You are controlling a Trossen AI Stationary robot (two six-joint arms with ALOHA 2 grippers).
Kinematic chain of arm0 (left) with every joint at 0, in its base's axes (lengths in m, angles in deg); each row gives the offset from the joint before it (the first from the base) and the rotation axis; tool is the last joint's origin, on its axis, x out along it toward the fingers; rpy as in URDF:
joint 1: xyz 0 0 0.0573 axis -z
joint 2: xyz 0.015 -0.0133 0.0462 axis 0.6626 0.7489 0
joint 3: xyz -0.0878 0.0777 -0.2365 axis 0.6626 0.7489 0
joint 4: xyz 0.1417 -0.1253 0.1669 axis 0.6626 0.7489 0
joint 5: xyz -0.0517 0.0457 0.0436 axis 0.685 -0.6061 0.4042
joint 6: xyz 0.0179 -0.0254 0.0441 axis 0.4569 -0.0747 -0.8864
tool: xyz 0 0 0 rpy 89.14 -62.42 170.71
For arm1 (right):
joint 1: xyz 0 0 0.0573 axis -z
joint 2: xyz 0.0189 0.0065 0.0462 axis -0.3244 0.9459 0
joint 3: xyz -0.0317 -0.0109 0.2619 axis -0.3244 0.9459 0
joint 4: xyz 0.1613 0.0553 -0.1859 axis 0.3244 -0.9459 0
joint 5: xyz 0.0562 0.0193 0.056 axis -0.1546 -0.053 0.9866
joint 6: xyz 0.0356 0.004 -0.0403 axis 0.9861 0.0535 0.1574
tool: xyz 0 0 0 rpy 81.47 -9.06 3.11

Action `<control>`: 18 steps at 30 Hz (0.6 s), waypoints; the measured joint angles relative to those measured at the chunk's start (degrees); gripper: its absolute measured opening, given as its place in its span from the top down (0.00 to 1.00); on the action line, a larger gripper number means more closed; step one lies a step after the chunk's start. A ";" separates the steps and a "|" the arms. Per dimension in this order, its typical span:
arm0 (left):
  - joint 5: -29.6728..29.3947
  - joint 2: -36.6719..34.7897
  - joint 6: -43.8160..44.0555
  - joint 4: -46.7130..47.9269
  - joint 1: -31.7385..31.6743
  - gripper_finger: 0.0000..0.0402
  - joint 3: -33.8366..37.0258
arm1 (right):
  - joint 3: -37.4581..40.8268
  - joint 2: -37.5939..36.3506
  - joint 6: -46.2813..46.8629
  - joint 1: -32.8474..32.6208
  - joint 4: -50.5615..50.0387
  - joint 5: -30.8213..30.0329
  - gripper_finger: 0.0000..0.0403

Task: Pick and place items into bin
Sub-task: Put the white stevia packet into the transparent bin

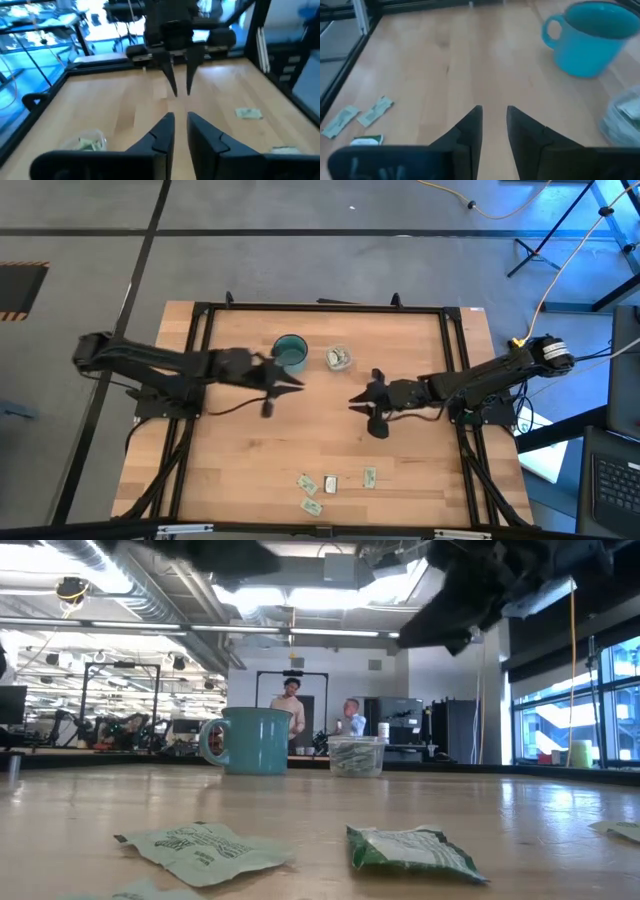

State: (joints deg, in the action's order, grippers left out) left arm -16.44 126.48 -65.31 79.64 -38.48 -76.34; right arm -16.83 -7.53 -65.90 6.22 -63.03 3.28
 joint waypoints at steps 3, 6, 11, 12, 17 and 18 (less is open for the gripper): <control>-3.06 -6.10 4.22 -6.22 2.60 0.89 8.21 | -3.51 3.95 -1.70 -1.37 -2.00 0.09 0.77; -5.50 -10.76 7.59 -14.07 4.98 0.89 15.92 | -7.95 8.39 -1.36 -3.73 -8.87 0.51 0.77; -9.17 -15.90 9.68 -23.45 7.24 0.89 26.23 | -15.92 16.62 1.54 -9.67 -17.37 1.74 0.77; -9.74 -16.67 10.36 -24.02 7.44 0.89 27.68 | -17.19 18.11 2.09 -10.78 -17.72 2.66 0.77; -10.93 -18.54 12.08 -25.58 7.51 0.89 32.59 | -23.67 25.28 7.93 -15.41 -22.37 3.63 0.77; -11.06 -18.58 12.22 -25.55 7.51 0.89 33.09 | -24.90 26.89 9.51 -15.89 -25.08 3.67 0.77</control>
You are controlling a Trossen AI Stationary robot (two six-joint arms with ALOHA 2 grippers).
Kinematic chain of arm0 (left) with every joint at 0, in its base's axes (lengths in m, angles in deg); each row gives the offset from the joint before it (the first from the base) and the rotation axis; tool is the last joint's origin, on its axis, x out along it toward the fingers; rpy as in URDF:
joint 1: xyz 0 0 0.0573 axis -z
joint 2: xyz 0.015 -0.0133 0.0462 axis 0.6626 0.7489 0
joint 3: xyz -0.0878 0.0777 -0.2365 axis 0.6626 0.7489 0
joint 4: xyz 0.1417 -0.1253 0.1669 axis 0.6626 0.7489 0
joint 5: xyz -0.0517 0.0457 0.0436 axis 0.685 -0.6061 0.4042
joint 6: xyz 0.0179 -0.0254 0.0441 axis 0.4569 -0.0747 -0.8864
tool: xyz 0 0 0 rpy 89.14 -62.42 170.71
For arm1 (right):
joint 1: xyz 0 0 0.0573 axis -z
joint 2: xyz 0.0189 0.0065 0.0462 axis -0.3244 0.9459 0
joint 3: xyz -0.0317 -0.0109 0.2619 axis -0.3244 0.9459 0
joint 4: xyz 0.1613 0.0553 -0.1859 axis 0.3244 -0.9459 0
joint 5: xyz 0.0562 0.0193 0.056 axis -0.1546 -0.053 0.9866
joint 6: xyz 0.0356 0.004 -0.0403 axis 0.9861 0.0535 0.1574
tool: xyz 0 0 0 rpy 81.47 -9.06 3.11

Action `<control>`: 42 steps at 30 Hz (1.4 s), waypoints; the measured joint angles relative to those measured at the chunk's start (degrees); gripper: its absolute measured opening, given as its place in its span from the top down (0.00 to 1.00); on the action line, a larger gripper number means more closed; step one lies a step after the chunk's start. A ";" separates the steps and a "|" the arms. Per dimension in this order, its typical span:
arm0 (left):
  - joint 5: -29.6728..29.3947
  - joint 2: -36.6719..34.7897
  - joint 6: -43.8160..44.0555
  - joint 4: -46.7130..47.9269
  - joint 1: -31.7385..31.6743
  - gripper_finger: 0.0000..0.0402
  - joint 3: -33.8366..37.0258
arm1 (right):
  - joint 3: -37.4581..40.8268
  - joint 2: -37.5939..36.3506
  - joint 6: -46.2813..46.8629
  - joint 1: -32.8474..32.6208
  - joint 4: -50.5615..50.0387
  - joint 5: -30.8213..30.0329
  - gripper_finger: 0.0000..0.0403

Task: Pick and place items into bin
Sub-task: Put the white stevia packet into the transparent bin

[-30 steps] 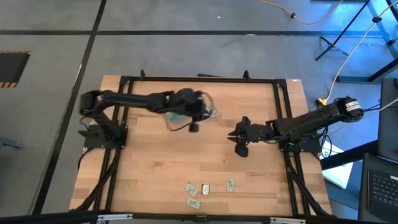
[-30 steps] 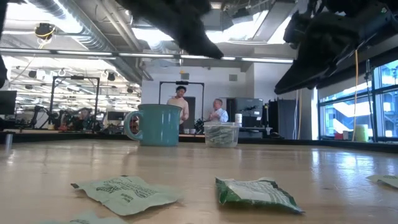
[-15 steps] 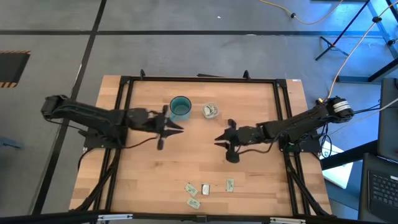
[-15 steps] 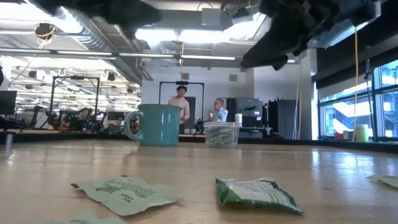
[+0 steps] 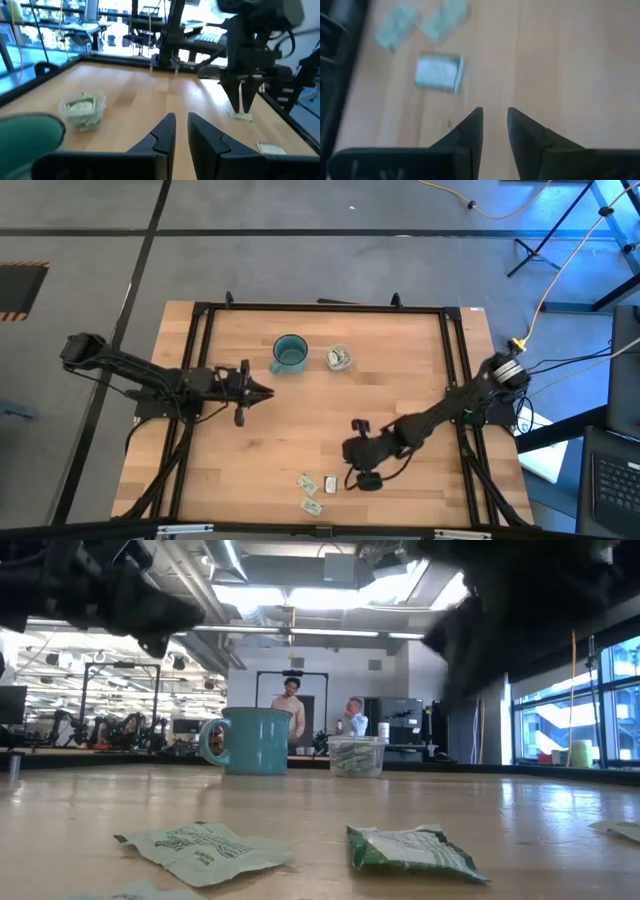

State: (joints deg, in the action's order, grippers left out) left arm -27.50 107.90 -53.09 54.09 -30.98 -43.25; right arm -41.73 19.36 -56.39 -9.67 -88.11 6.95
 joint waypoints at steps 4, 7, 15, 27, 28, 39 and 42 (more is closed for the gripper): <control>-0.20 -0.32 1.19 -0.35 0.00 0.89 0.40 | -5.75 4.85 8.18 -1.77 -11.79 3.82 0.77; -0.22 -0.55 1.22 -0.47 0.00 0.90 0.45 | -9.63 6.92 13.13 -3.57 -19.29 5.80 0.77; -0.78 -0.68 0.65 -0.93 -0.13 0.90 0.45 | -11.32 7.52 24.74 -7.97 -24.69 5.83 0.77; -1.30 -0.70 0.69 -0.59 -0.13 0.89 0.45 | -8.86 11.44 25.11 -8.79 -18.83 5.48 0.77; -1.29 -0.70 0.69 -0.53 -0.12 0.89 0.45 | -8.85 11.60 24.97 -8.79 -18.80 5.47 0.77; -1.32 -0.68 -0.79 -0.11 -0.13 0.90 0.45 | -9.74 11.38 21.30 -8.79 -19.77 4.49 0.97; -1.31 -0.68 -0.79 0.27 -0.12 0.90 0.45 | -10.47 11.53 19.18 -8.70 -20.30 3.82 0.98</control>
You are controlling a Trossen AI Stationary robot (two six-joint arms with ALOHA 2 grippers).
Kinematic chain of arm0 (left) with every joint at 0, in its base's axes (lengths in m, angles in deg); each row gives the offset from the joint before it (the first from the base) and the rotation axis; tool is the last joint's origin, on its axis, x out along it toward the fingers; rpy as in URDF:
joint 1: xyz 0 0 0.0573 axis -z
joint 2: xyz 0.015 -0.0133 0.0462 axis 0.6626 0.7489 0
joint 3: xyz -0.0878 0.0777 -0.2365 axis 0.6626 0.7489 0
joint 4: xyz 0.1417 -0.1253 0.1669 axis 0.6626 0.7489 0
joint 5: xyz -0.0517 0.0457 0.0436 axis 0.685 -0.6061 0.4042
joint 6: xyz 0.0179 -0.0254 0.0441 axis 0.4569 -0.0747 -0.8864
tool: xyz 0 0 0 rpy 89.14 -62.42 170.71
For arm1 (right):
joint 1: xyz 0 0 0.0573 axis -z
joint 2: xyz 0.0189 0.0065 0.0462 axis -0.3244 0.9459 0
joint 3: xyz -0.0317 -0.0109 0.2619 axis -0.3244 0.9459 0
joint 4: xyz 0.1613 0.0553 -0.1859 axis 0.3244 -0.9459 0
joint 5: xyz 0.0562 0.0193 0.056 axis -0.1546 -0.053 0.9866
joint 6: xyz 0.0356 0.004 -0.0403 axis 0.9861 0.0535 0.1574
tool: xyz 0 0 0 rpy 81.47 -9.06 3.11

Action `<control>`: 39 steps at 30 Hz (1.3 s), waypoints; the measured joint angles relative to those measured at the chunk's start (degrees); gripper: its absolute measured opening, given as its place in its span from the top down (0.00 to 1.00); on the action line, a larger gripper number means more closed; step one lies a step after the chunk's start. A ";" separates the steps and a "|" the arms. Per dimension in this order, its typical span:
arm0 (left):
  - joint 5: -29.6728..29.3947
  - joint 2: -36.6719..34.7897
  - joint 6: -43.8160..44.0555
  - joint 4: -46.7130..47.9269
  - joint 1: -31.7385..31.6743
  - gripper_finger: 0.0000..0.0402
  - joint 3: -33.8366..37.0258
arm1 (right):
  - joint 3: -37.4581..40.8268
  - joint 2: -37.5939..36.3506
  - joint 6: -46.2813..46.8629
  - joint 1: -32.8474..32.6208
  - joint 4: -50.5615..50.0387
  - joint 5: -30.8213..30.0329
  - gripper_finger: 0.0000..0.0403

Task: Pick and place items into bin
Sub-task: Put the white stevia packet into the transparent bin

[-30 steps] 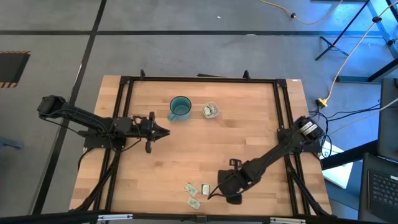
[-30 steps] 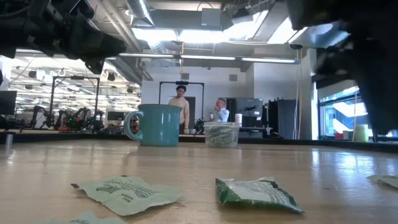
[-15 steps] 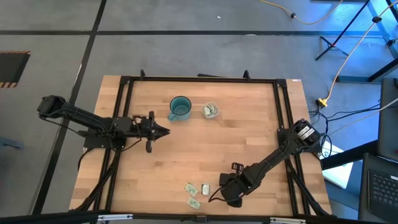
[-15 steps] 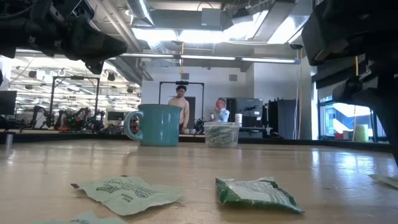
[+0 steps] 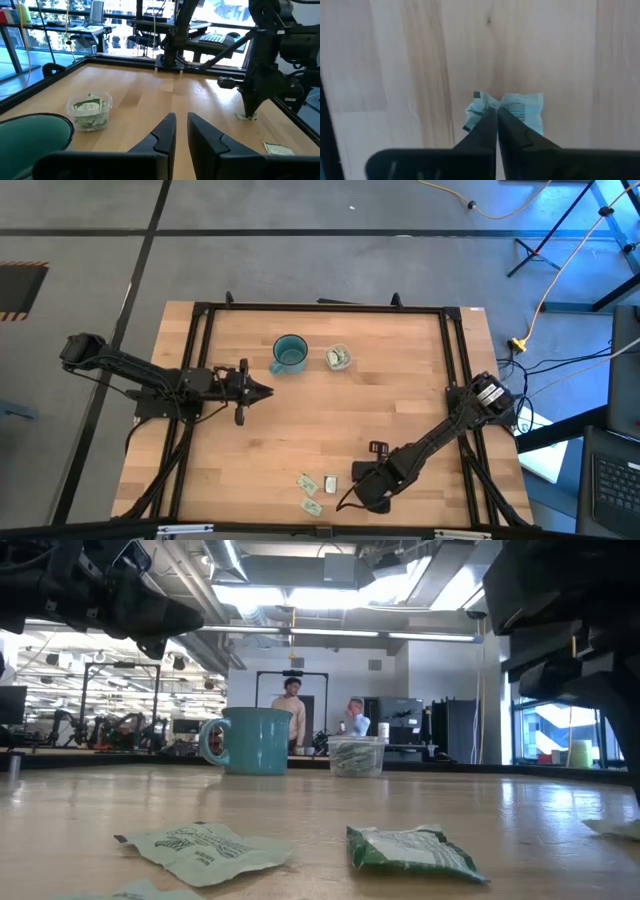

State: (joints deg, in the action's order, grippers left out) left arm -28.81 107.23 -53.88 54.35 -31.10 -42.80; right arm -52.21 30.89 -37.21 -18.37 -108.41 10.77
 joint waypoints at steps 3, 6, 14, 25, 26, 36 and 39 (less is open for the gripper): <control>-0.01 0.00 0.00 0.38 0.01 0.89 0.00 | -2.20 -0.12 -1.90 0.87 -3.89 -1.30 0.98; -0.01 0.00 0.00 0.39 -0.01 0.90 0.00 | -5.69 -1.22 -4.54 2.79 -10.94 -2.14 0.99; -0.01 0.02 0.00 0.91 -0.01 0.90 -0.02 | -12.84 -8.95 -17.26 10.89 -25.79 -12.66 0.99; -0.01 0.01 0.00 1.64 -0.01 0.91 -0.02 | -12.25 -13.62 -40.55 34.68 -15.19 -14.53 1.00; -0.01 0.02 -0.02 1.68 0.00 0.90 -0.02 | -11.73 -13.39 -42.96 36.70 -12.91 -12.63 1.00; -0.36 0.05 0.00 3.09 0.00 0.90 -0.07 | -7.16 -7.73 -53.16 49.24 -0.98 -5.68 1.00; -1.04 0.07 -0.02 3.32 -0.01 0.90 -0.07 | -6.59 -5.35 -54.14 50.82 1.39 -5.61 1.00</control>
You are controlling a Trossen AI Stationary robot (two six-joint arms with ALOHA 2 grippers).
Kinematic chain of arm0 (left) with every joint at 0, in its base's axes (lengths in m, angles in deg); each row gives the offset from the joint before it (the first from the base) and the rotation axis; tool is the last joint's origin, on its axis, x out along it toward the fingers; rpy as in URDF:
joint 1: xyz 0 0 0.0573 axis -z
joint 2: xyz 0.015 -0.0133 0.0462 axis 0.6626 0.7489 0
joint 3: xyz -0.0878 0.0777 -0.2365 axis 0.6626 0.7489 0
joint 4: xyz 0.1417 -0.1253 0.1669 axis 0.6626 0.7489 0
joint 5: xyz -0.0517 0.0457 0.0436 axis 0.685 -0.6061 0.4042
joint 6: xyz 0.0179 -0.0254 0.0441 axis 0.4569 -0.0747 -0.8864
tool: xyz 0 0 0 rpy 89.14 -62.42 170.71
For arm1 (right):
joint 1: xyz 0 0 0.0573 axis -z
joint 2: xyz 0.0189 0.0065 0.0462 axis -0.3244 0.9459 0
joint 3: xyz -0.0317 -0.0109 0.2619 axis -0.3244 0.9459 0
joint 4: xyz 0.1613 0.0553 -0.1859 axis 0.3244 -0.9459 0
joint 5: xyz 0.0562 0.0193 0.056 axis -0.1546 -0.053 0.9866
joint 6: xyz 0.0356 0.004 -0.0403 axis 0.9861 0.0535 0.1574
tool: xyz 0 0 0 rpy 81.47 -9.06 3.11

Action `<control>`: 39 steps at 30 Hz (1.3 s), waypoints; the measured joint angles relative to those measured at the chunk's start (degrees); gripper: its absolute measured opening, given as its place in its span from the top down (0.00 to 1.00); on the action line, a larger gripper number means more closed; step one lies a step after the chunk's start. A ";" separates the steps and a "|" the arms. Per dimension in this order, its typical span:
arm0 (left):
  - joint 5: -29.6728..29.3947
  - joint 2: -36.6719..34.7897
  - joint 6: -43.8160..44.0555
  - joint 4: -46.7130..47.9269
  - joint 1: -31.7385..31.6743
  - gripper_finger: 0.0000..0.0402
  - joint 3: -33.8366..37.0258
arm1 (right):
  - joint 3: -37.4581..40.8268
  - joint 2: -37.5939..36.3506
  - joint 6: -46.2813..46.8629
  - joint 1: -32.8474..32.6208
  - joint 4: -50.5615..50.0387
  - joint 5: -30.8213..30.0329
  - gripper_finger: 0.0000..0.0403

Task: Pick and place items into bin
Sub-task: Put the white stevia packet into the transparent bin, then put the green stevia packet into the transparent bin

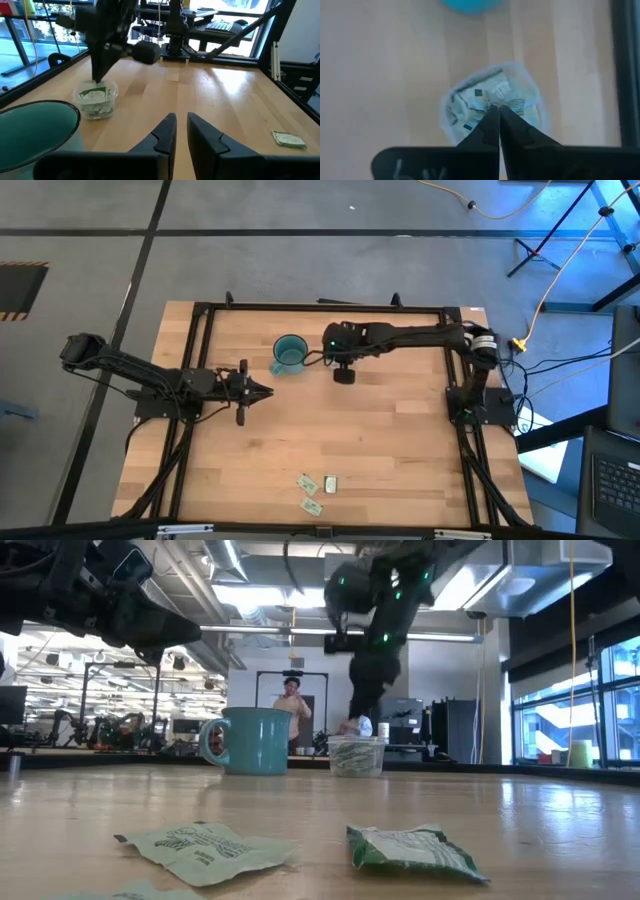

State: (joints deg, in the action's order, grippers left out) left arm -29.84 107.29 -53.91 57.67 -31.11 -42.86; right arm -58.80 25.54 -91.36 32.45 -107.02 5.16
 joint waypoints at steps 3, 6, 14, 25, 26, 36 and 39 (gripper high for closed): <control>-0.02 0.00 0.00 0.04 0.01 0.90 0.00 | 0.09 2.57 -0.07 1.06 -0.11 0.02 1.00; 0.02 0.00 0.01 0.04 0.01 0.90 0.00 | 0.07 4.09 -0.04 1.80 0.22 0.02 1.00; 0.04 0.00 0.00 0.16 0.01 0.90 0.00 | 0.07 5.33 1.19 2.18 -0.22 0.00 0.95; 0.04 0.00 0.02 0.15 0.02 0.90 0.00 | -0.20 3.21 4.49 2.07 -1.70 -0.44 0.74; 0.04 0.00 0.02 0.15 0.00 0.90 0.00 | -0.52 2.53 4.67 2.03 -1.99 -0.44 0.73; 0.04 0.00 0.02 0.08 0.02 0.90 0.00 | -1.53 -9.16 6.11 -3.77 -3.94 9.59 0.69; 0.02 0.00 0.02 0.05 0.01 0.89 0.00 | -1.53 -10.90 6.46 -8.94 -3.85 19.36 0.69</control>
State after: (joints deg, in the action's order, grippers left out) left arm -29.82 107.29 -53.88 57.72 -31.10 -42.86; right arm -60.33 14.64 -84.90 23.51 -110.87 24.52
